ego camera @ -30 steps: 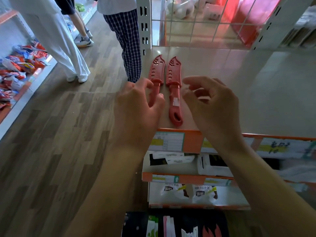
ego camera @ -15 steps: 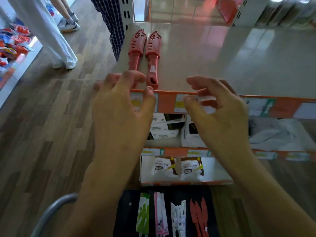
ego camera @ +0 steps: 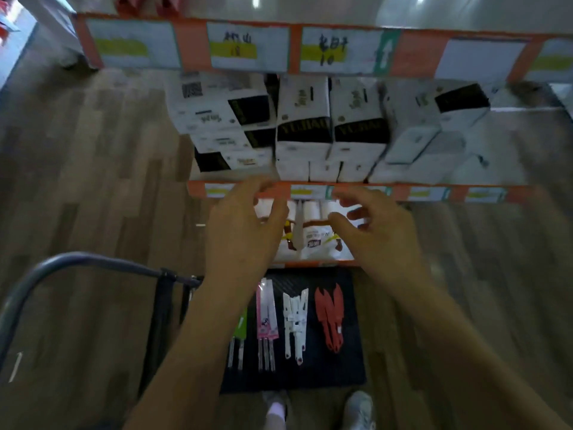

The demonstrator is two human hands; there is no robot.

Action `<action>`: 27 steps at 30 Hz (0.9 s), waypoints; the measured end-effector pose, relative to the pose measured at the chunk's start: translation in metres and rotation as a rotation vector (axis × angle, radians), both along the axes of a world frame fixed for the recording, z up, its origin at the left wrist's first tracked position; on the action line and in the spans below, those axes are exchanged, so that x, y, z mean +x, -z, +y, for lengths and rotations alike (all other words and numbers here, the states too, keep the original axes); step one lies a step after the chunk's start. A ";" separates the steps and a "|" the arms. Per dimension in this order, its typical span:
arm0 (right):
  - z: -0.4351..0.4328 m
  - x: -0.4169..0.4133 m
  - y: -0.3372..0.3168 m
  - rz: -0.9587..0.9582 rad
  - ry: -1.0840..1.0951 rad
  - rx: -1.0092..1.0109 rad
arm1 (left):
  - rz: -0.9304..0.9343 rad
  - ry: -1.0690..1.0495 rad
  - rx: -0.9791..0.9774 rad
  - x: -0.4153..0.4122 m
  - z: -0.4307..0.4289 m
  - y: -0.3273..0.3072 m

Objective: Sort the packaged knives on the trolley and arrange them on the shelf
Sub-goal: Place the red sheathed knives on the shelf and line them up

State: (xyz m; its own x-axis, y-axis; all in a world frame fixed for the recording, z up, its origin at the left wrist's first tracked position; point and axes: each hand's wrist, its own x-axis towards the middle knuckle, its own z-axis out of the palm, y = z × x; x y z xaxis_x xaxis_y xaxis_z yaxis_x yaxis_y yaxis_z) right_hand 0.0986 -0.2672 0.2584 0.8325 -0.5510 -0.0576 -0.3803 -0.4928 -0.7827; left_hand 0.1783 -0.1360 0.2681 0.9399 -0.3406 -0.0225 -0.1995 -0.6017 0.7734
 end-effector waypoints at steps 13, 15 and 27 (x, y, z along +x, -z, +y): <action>-0.064 -0.141 0.152 0.294 -0.030 0.173 | 0.405 -0.098 0.180 -0.151 -0.079 0.158; -0.075 -0.156 0.186 0.362 0.010 0.207 | 0.463 -0.107 0.199 -0.167 -0.088 0.196; -0.084 -0.191 0.409 0.461 0.025 0.231 | 0.632 -0.209 0.172 -0.180 -0.118 0.421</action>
